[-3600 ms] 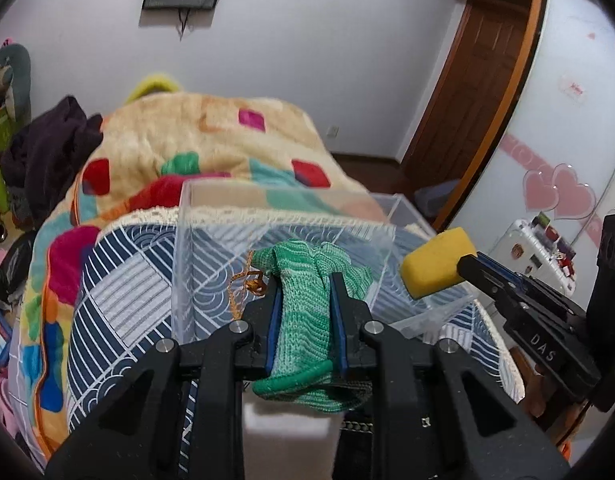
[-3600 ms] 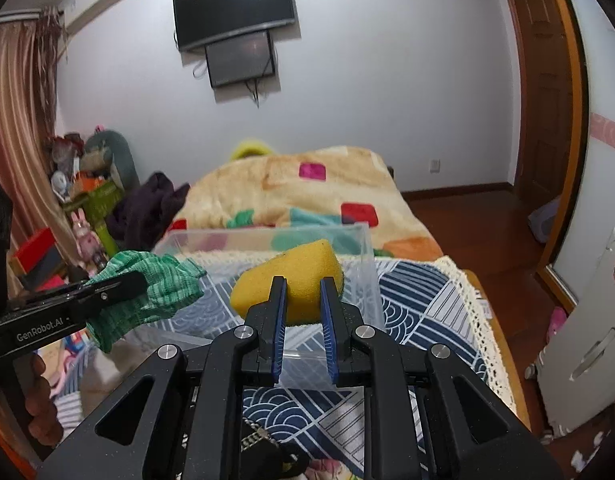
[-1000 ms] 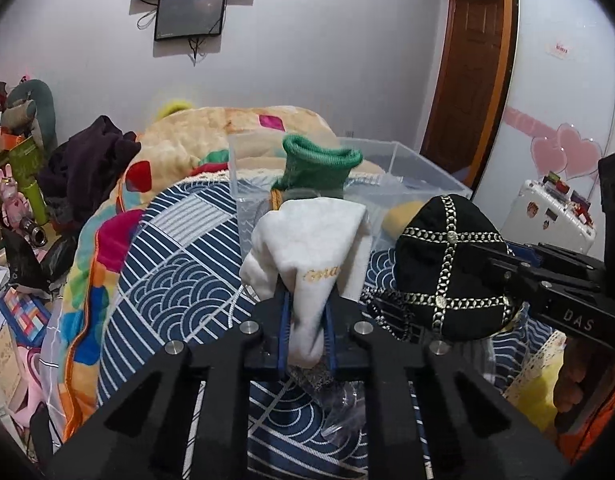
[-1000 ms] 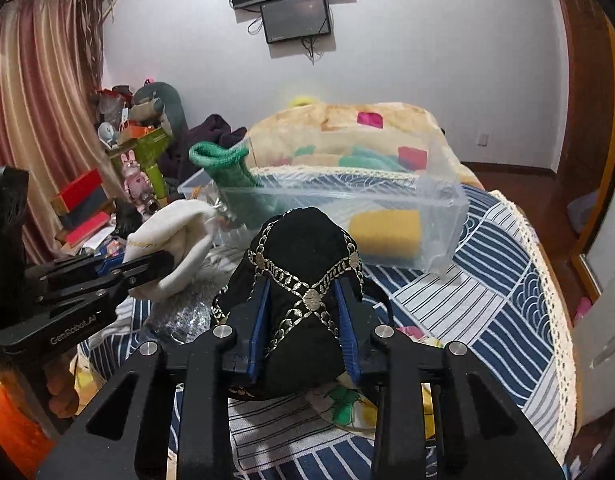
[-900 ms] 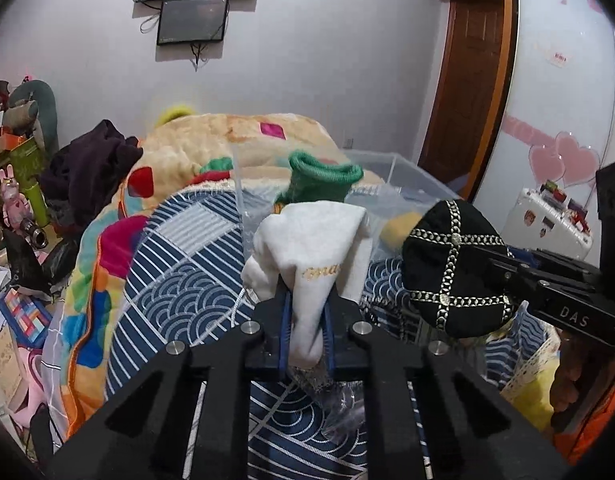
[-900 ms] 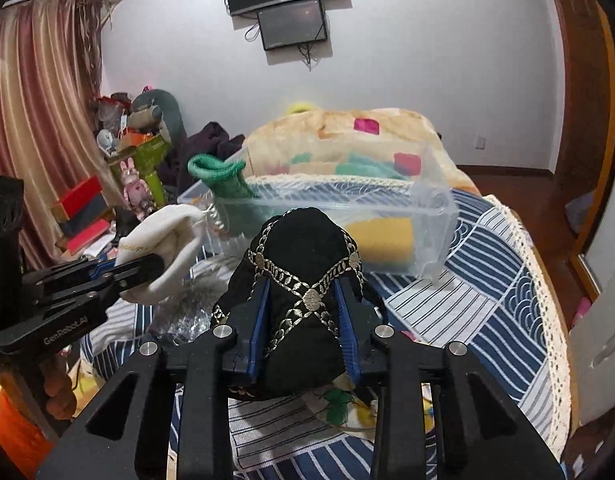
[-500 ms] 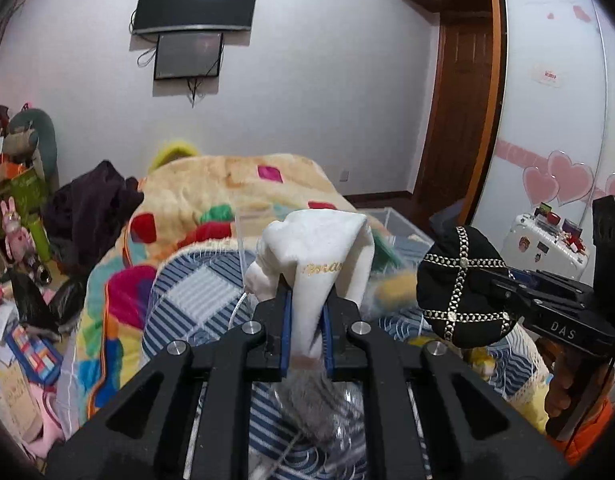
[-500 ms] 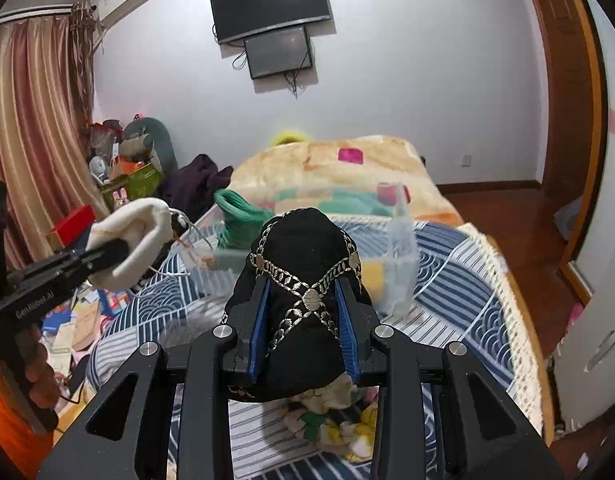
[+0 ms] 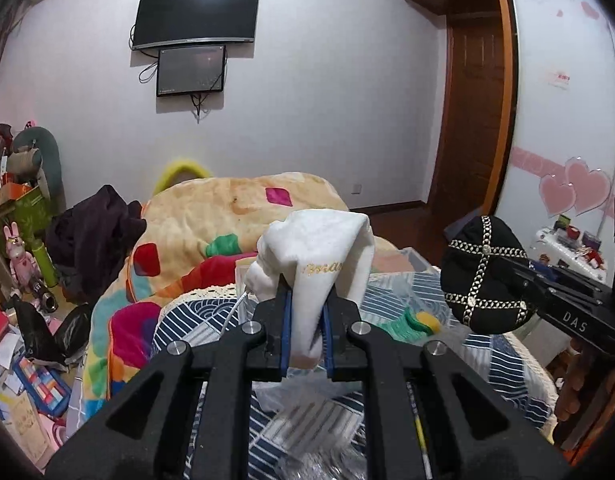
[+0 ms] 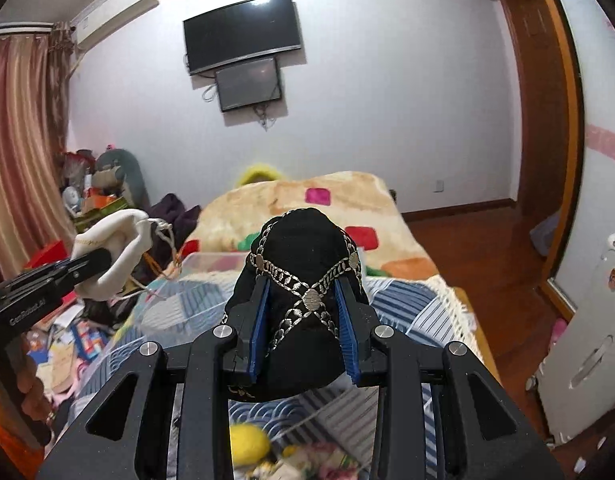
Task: Organize soft objects
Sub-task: 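Place the sock in the box with the left gripper while the right drops the cap in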
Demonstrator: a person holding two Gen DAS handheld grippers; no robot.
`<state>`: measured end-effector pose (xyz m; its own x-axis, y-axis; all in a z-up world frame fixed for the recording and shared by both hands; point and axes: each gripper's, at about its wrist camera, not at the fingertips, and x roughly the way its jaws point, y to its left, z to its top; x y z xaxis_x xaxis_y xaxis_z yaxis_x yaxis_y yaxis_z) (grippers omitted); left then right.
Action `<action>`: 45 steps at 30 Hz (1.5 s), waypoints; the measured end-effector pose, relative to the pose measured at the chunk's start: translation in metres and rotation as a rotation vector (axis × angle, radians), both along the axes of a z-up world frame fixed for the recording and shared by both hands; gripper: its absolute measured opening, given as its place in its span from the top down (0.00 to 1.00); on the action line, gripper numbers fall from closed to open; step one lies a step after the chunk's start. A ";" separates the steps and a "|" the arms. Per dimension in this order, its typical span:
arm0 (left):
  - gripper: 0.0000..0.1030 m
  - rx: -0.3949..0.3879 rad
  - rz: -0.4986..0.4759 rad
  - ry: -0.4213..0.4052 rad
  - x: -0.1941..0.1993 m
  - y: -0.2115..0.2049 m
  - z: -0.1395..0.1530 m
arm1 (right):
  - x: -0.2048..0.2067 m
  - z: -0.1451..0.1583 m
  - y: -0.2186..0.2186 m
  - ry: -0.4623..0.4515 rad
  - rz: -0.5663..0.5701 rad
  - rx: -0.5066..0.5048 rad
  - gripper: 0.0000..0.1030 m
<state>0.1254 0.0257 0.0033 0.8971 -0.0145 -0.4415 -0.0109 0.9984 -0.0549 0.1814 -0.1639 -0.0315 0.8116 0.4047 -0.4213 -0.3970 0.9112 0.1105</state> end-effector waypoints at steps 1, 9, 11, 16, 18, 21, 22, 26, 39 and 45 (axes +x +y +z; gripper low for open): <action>0.88 0.001 0.003 0.007 0.005 0.000 -0.003 | 0.004 -0.001 0.002 0.005 -0.004 -0.003 0.72; 0.88 -0.018 0.015 0.106 0.042 0.005 -0.035 | 0.032 -0.011 0.016 0.052 -0.024 -0.039 0.72; 0.88 -0.009 0.020 0.140 0.051 0.005 -0.047 | 0.036 -0.013 0.020 0.061 -0.022 -0.054 0.72; 0.88 -0.002 0.012 0.212 0.067 0.003 -0.068 | 0.045 -0.026 0.030 0.113 0.006 -0.098 0.72; 0.88 0.001 0.008 0.233 0.071 0.001 -0.074 | 0.048 -0.032 0.032 0.131 0.010 -0.115 0.72; 0.88 -0.009 -0.002 0.254 0.073 0.000 -0.079 | 0.047 -0.037 0.031 0.153 0.014 -0.135 0.72; 0.88 -0.010 -0.002 0.254 0.072 -0.001 -0.080 | 0.046 -0.037 0.030 0.159 0.015 -0.135 0.71; 0.83 0.005 -0.014 0.260 0.068 -0.006 -0.081 | 0.046 -0.034 0.025 0.174 0.013 -0.131 0.65; 0.38 0.059 -0.024 0.140 0.024 -0.013 -0.051 | 0.015 -0.014 0.017 0.075 0.004 -0.180 0.31; 0.30 0.040 -0.038 0.099 -0.006 -0.013 -0.042 | -0.003 -0.003 0.010 0.022 0.021 -0.154 0.21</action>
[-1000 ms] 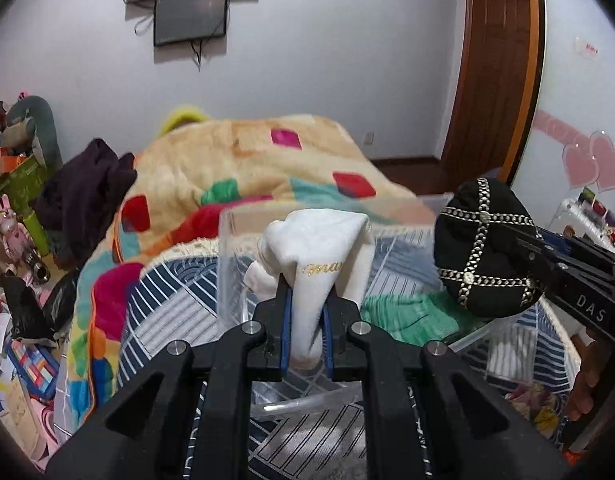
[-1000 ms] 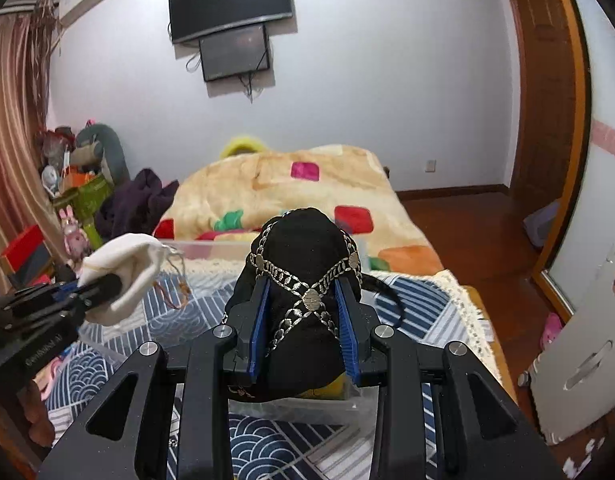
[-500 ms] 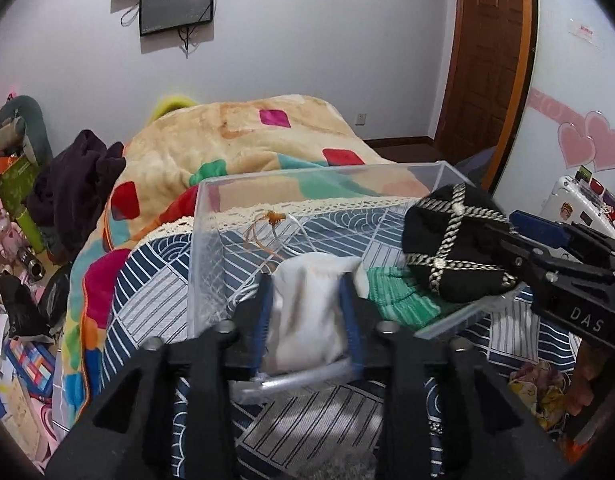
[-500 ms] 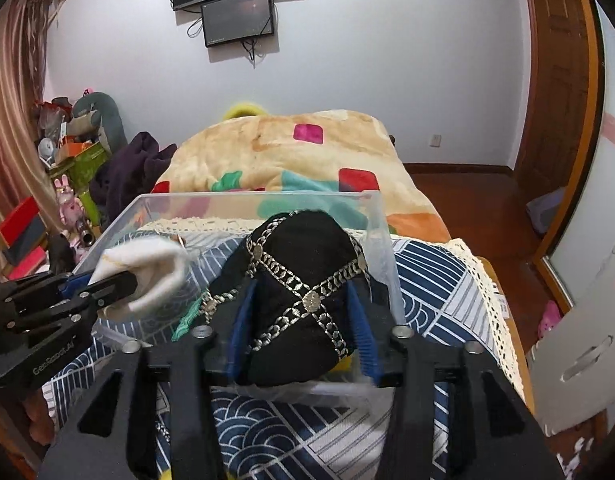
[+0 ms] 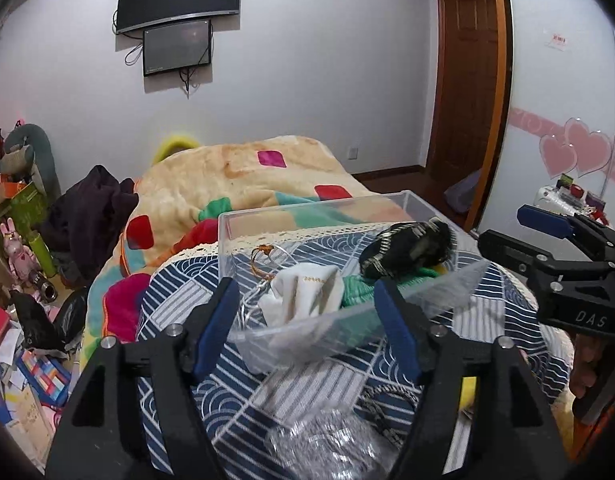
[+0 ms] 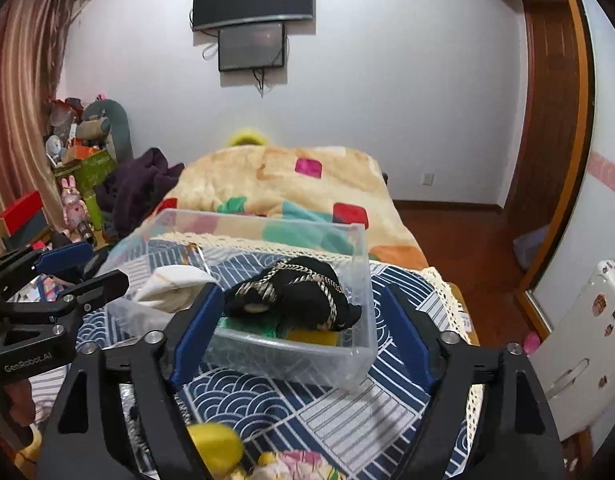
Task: Organize soft objects
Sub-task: 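Place the sock in the box with the left gripper while the right drops the cap in, then grasp the clear bag with grey knit with the left gripper while the right grasps the floral scrunchie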
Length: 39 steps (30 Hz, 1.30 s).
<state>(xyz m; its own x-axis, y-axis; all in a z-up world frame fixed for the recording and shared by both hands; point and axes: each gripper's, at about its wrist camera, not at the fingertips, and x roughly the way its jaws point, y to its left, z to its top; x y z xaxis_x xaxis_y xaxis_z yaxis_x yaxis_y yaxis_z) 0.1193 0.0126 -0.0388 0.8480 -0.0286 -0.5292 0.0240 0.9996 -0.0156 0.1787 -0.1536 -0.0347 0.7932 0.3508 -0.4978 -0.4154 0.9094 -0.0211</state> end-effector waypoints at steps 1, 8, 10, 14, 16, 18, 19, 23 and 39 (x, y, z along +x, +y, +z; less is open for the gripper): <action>0.28 -0.005 0.000 0.000 -0.005 0.001 -0.001 | -0.004 0.001 -0.003 -0.006 0.002 0.003 0.21; 0.21 -0.004 0.001 0.036 -0.028 -0.002 -0.019 | -0.017 -0.013 -0.015 0.031 0.012 0.027 0.20; 0.21 -0.005 0.000 0.060 -0.032 -0.004 -0.028 | -0.020 -0.020 -0.017 0.054 0.013 0.022 0.20; 0.21 -0.015 0.007 0.110 -0.039 -0.004 -0.049 | -0.025 -0.042 -0.019 0.124 0.015 0.000 0.20; 0.21 -0.033 0.006 0.142 -0.042 -0.003 -0.061 | -0.027 -0.054 -0.021 0.156 0.014 -0.020 0.20; 0.21 -0.042 0.004 0.164 -0.046 -0.004 -0.069 | -0.030 -0.066 -0.021 0.195 0.024 -0.031 0.20; 0.21 -0.040 0.005 0.181 -0.048 -0.005 -0.075 | -0.030 -0.072 -0.021 0.217 0.033 -0.031 0.20; 0.21 -0.029 0.010 0.198 -0.055 -0.004 -0.088 | -0.033 -0.085 -0.018 0.265 0.059 -0.042 0.20; 0.69 -0.071 -0.024 0.172 -0.063 -0.009 -0.090 | -0.043 -0.096 -0.014 0.258 0.107 -0.061 0.67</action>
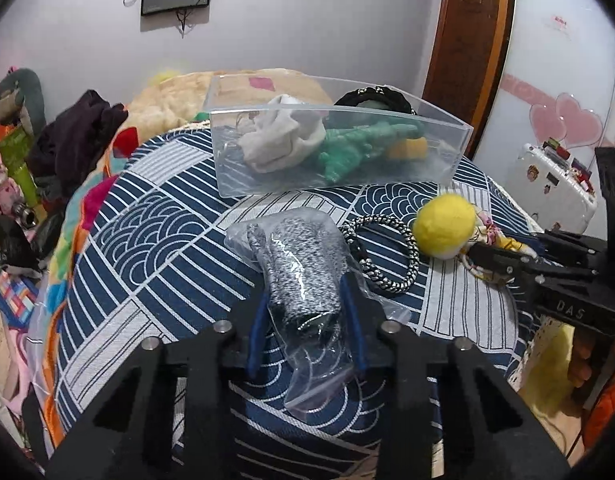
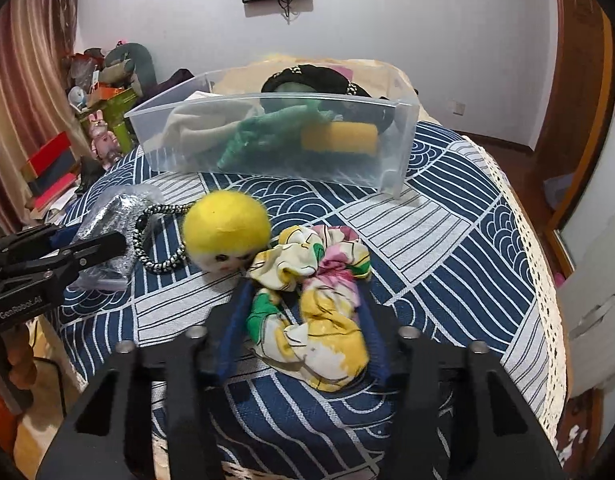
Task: Organize soft objects
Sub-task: 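Grasp the clear bag with grey knit with the left gripper while the right grasps the floral scrunchie, then drop the bag into the box with the left gripper while the right drops the scrunchie in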
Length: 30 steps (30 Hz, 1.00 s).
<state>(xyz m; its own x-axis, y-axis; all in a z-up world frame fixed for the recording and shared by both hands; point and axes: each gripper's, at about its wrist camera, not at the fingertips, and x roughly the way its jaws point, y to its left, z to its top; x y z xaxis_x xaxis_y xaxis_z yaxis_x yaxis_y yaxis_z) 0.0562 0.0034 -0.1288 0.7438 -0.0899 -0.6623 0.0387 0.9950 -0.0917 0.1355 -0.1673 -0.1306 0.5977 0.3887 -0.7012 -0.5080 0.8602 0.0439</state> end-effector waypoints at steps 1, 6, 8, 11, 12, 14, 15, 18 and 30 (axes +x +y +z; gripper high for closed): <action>0.70 0.006 0.002 -0.003 -0.001 -0.001 0.001 | 0.000 0.001 0.001 -0.002 0.000 0.000 0.74; 0.73 0.010 0.020 -0.014 -0.006 0.002 0.007 | 0.000 0.004 -0.003 -0.015 -0.019 0.012 0.82; 0.73 0.011 0.027 -0.027 -0.008 0.006 0.012 | 0.001 0.007 -0.007 -0.021 -0.034 0.024 0.83; 0.73 0.011 0.037 -0.053 -0.012 0.012 0.022 | 0.000 0.012 -0.012 -0.036 -0.051 0.034 0.83; 0.73 0.014 0.041 -0.064 -0.013 0.014 0.026 | 0.000 0.014 -0.014 -0.043 -0.057 0.038 0.83; 0.73 0.018 0.047 -0.085 -0.013 0.016 0.034 | -0.001 0.019 -0.016 -0.057 -0.066 0.046 0.83; 0.73 0.017 0.048 -0.094 -0.014 0.017 0.037 | -0.001 0.024 -0.017 -0.067 -0.070 0.052 0.83; 0.73 0.015 0.056 -0.129 -0.012 0.021 0.050 | -0.002 0.036 -0.020 -0.093 -0.081 0.077 0.83; 0.73 -0.008 0.051 -0.239 0.017 0.024 0.097 | 0.014 0.089 0.007 -0.220 -0.053 0.189 0.83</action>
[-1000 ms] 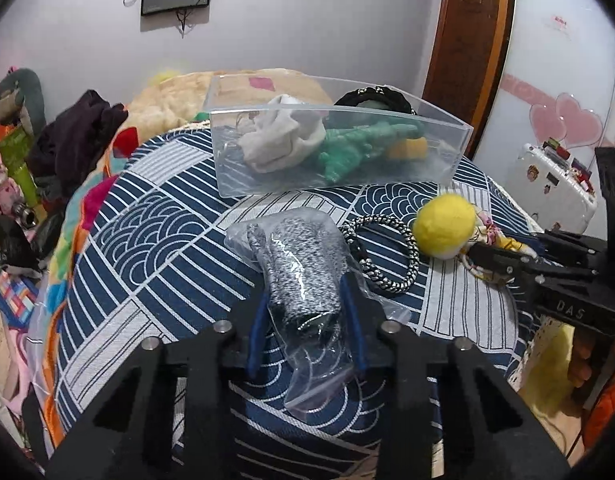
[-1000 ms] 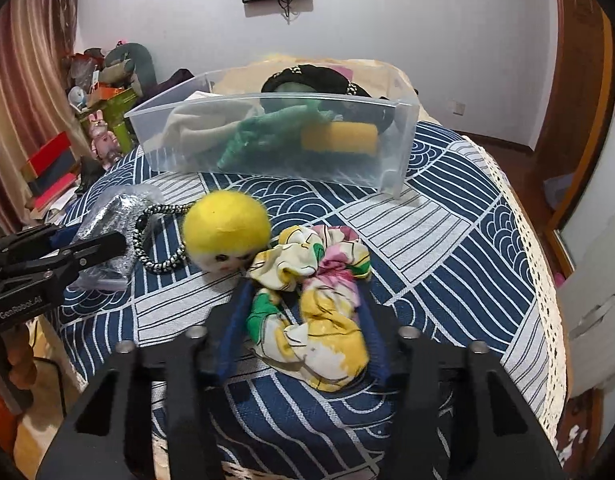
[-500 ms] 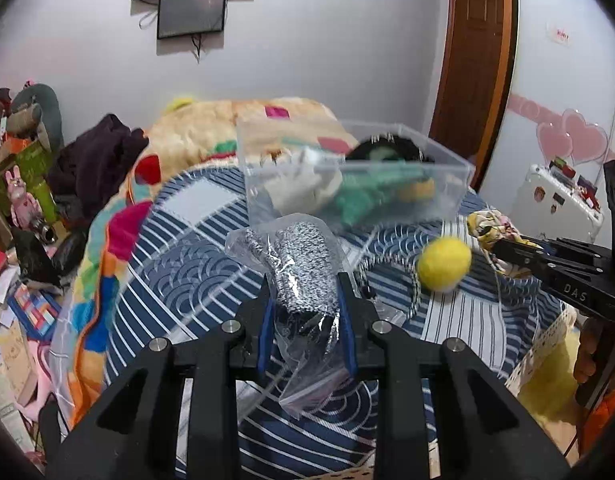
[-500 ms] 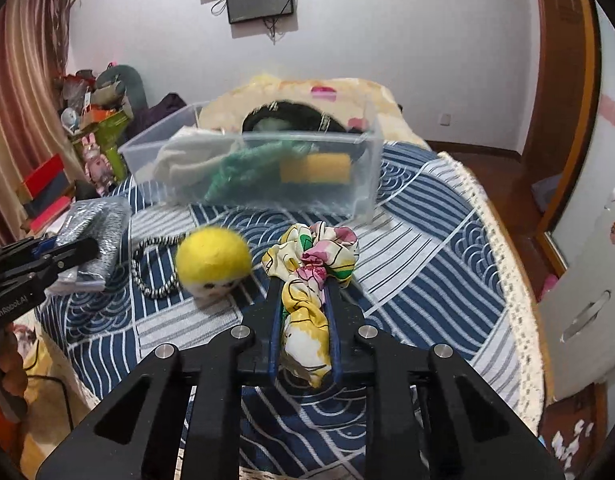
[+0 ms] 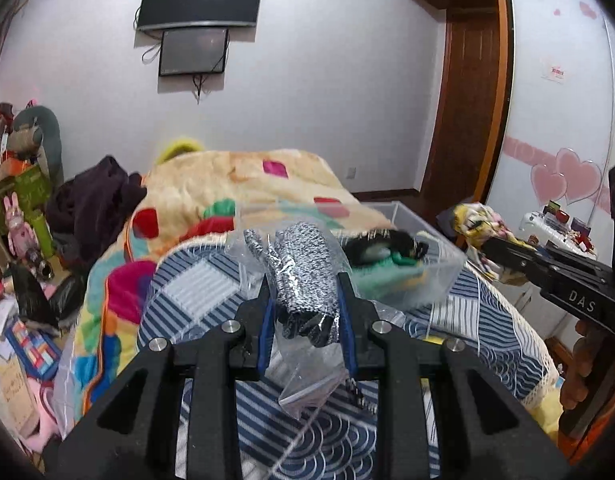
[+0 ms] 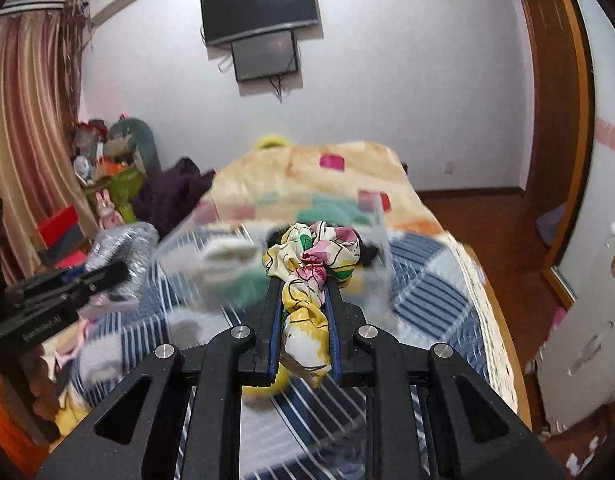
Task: Organize soft objects
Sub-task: 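Drop the bag into the box with the left gripper while the right drops the scrunchie in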
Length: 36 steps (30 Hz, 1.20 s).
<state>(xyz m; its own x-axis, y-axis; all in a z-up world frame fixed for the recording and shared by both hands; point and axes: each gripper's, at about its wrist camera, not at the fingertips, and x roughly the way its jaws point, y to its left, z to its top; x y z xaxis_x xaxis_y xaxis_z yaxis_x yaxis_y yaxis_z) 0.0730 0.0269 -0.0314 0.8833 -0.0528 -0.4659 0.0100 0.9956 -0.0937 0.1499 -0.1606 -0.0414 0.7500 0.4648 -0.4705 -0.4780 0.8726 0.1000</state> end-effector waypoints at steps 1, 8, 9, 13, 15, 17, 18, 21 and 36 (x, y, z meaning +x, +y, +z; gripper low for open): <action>0.73 0.006 -0.003 -0.006 0.003 -0.001 0.003 | 0.003 0.004 0.005 -0.011 0.006 0.005 0.83; 0.73 0.031 0.000 -0.007 0.027 0.001 0.008 | 0.020 0.014 0.032 -0.039 0.039 0.013 0.83; 0.73 0.028 -0.001 -0.005 0.031 0.002 0.008 | 0.021 0.013 0.035 -0.038 0.041 0.009 0.83; 0.73 0.002 -0.002 0.016 0.048 0.007 0.008 | 0.031 0.008 0.045 -0.022 0.045 -0.016 0.83; 0.73 -0.006 -0.006 0.035 0.059 0.009 0.006 | 0.038 0.005 0.048 -0.004 0.049 -0.025 0.83; 0.73 0.004 -0.005 0.051 0.068 0.008 0.003 | 0.046 0.002 0.051 0.015 0.054 -0.038 0.83; 0.73 0.012 -0.002 0.058 0.071 0.007 0.002 | 0.051 0.000 0.053 0.027 0.058 -0.045 0.83; 0.73 0.033 -0.005 0.081 0.082 0.003 -0.005 | 0.062 -0.007 0.062 0.057 0.070 -0.076 0.83; 0.72 0.079 -0.016 0.194 0.125 -0.005 -0.043 | 0.081 -0.042 0.082 0.164 0.117 -0.239 0.81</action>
<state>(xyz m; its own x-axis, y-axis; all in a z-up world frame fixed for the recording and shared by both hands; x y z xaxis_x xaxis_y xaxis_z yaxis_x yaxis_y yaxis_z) 0.1983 0.0223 -0.0746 0.7760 -0.0230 -0.6303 0.0156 0.9997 -0.0173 0.2308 -0.0785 -0.0830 0.6029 0.4047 -0.6876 -0.5710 0.8208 -0.0176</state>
